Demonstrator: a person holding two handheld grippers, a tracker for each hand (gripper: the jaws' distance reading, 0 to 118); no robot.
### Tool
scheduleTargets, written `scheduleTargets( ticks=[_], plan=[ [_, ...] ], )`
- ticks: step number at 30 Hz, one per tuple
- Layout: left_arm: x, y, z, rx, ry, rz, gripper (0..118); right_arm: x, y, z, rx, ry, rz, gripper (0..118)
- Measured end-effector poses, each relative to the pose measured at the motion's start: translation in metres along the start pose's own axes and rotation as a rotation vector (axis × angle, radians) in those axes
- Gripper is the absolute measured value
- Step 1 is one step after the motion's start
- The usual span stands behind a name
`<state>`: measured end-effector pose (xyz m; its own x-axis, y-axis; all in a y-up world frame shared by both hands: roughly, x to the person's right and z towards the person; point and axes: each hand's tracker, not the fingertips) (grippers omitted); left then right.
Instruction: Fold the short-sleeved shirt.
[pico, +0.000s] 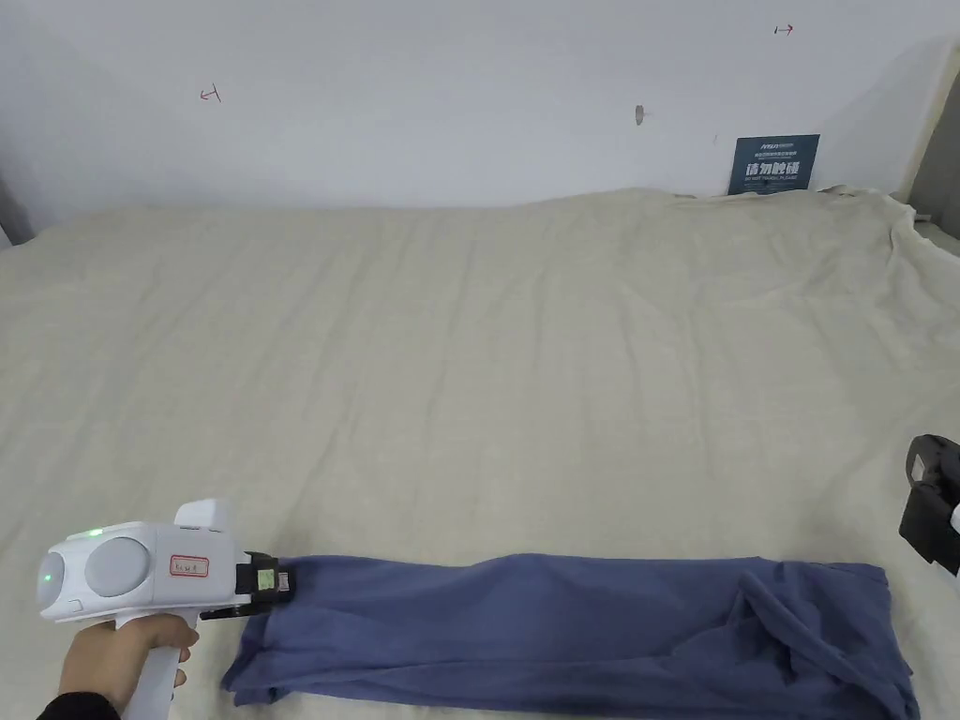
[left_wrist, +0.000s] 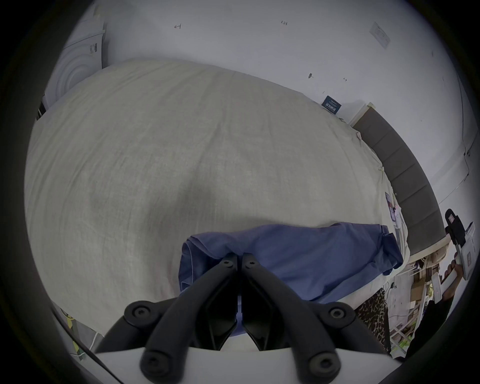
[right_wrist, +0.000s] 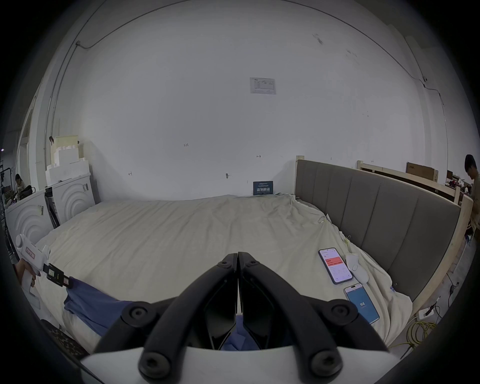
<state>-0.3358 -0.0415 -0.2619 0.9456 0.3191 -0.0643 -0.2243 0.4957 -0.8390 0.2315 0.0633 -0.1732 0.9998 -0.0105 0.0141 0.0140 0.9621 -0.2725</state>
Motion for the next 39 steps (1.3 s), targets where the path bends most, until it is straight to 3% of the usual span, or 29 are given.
scheduleTargets(
  ticks=[11,28,37,39],
  plan=[
    [0.087,0.016,-0.005,-0.025,-0.098,-0.113,0,-0.001,-0.002,0.000,-0.006,0.013,0.000,0],
    [0.270,0.003,-0.107,-0.175,-0.275,-0.230,0,0.030,-0.008,0.015,-0.011,-0.046,-0.021,0],
    [0.300,-0.034,-0.160,-0.243,-0.183,-0.313,0,0.037,-0.007,0.028,-0.021,-0.077,-0.026,0],
    [0.298,-0.035,-0.158,-0.233,-0.184,-0.306,10,0.037,-0.006,0.029,-0.021,-0.078,-0.024,0]
  ],
)
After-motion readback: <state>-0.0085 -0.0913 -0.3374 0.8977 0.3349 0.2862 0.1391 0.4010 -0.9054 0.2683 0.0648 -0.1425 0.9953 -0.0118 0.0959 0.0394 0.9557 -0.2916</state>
